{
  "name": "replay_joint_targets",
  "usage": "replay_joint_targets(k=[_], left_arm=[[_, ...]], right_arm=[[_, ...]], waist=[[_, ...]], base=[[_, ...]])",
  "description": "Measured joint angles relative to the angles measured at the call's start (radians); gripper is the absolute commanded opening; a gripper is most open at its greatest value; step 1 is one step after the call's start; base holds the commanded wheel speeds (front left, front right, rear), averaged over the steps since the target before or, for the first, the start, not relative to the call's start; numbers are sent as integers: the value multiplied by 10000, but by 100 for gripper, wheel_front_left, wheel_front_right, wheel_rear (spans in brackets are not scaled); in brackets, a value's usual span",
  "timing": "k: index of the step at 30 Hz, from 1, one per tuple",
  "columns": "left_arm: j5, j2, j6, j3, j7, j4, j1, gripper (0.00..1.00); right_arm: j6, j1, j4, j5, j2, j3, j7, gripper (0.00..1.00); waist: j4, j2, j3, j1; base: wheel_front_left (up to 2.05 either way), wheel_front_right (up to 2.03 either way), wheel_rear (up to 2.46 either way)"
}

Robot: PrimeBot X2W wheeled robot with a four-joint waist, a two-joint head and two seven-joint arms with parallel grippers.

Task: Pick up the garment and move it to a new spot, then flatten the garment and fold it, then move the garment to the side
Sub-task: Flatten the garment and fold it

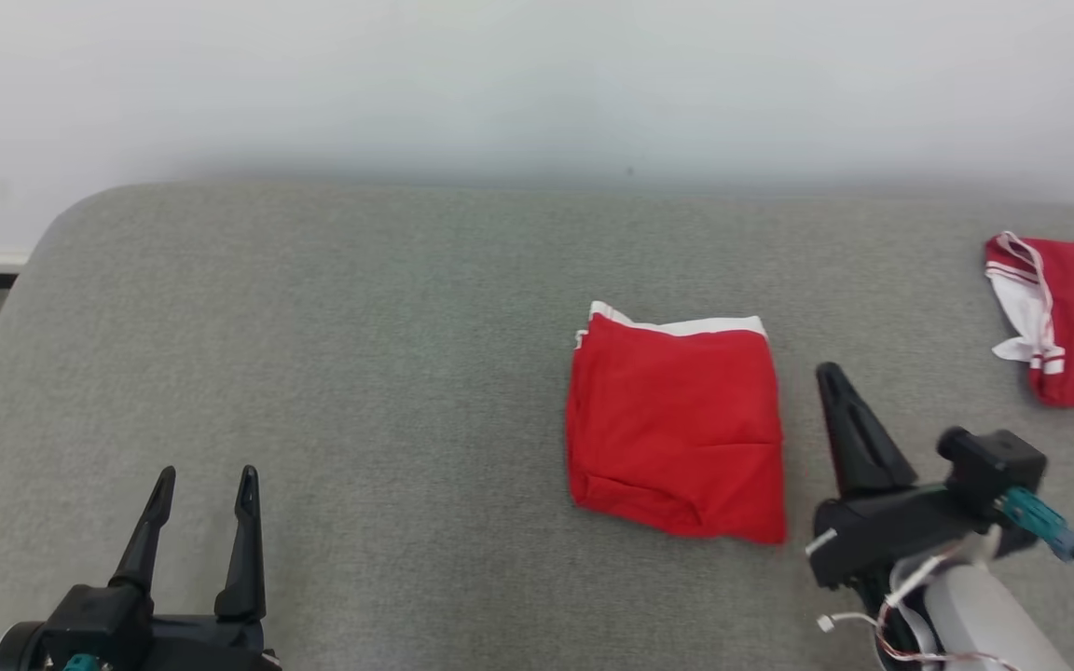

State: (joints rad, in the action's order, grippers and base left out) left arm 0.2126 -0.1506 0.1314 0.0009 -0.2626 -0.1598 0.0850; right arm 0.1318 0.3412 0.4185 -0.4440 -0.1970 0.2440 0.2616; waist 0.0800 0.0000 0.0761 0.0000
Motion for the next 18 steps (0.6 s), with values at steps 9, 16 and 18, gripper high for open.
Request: replay_joint_targets(k=[9, 16, 18], left_arm=[[-36, -33, 0, 71, 0, -17, -115, 100], [-190, -31, 0, 27, 0, -104, -246, 100], [-217, -46, 0, 31, 0, -142, -299, 100]], right_arm=[[0, -1766, -1304, 708, 282, -1373, -2, 0], [0, -2884, -2036, 1409, 627, -1981, -2, 100], [0, -3068, -2140, 1542, 663, -2046, -2, 100]], waist=[[-685, -1, -248, 0], [-885, -1, -514, 0], [-914, -1, -587, 0]], base=[[0, 0, 0], [0, 0, 0], [0, 0, 0]])
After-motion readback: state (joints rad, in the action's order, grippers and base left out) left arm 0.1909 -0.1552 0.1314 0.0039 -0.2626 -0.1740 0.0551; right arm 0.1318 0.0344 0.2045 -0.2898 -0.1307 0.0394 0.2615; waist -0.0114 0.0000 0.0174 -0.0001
